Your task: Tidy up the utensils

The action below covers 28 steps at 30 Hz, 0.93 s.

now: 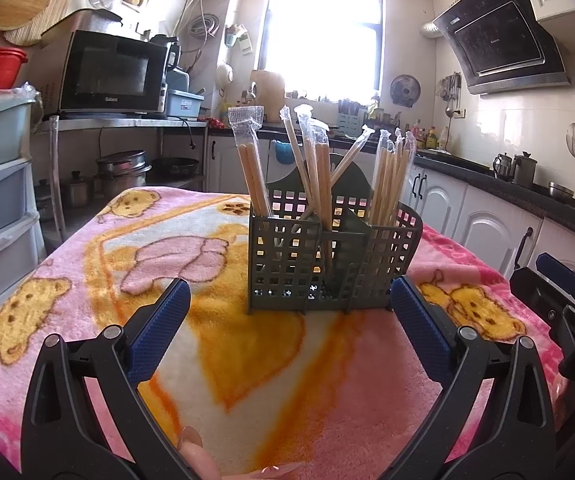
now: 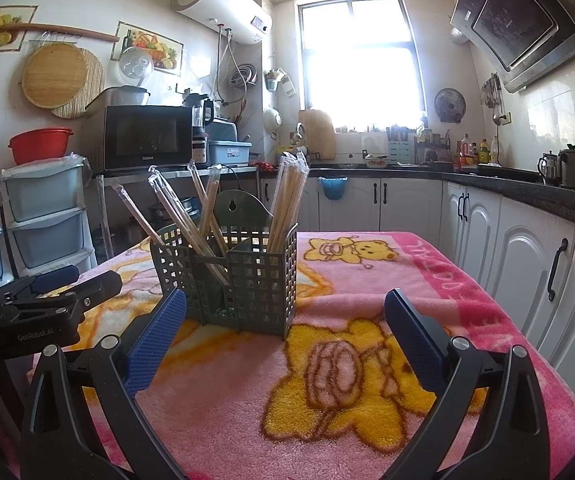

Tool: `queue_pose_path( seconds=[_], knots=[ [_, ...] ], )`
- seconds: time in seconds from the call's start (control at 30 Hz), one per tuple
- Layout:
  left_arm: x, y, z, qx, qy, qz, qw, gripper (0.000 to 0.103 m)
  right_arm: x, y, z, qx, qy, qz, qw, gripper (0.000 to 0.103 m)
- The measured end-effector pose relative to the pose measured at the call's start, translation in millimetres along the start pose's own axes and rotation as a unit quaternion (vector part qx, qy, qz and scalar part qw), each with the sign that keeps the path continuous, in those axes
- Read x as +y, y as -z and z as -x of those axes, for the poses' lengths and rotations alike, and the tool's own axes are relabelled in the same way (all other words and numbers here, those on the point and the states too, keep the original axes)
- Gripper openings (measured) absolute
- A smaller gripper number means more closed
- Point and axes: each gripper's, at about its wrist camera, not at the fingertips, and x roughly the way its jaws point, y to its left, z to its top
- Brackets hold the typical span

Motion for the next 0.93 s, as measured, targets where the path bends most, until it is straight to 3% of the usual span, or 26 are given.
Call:
queue_pose_path(
  seconds=[0.5, 0.63, 0.73, 0.8, 0.83, 0.9, 0.93],
  knots=[
    [2, 1, -8, 0.019, -0.015, 0.000, 0.9997, 0.093, -1, 0, -4, 0.010, 0.007, -0.010, 1.000, 0.097],
    [17, -6, -13, 0.049, -0.014, 0.037, 0.9980, 0.093, -16, -7, -10, 0.032, 0.019, -0.033, 0.999, 0.097],
    [53, -21, -20, 0.086, -0.028, 0.088, 0.9920, 0.093, -44, -17, -29, 0.086, 0.066, -0.032, 0.994, 0.097],
    [83, -32, -29, 0.106, -0.073, 0.095, 0.9871, 0.093, -69, -19, -46, 0.134, 0.102, -0.042, 0.985, 0.097],
    [98, -36, -36, 0.119, -0.103, 0.088, 0.9836, 0.093, -83, -18, -58, 0.168, 0.123, -0.047, 0.977, 0.097],
    [127, -37, -54, 0.152, -0.149, 0.084, 0.9735, 0.093, -116, -7, -90, 0.259, 0.167, -0.062, 0.949, 0.097],
    [143, -33, -65, 0.173, -0.169, 0.086, 0.9664, 0.093, -130, -1, -102, 0.281, 0.171, -0.078, 0.941, 0.097]
  ],
)
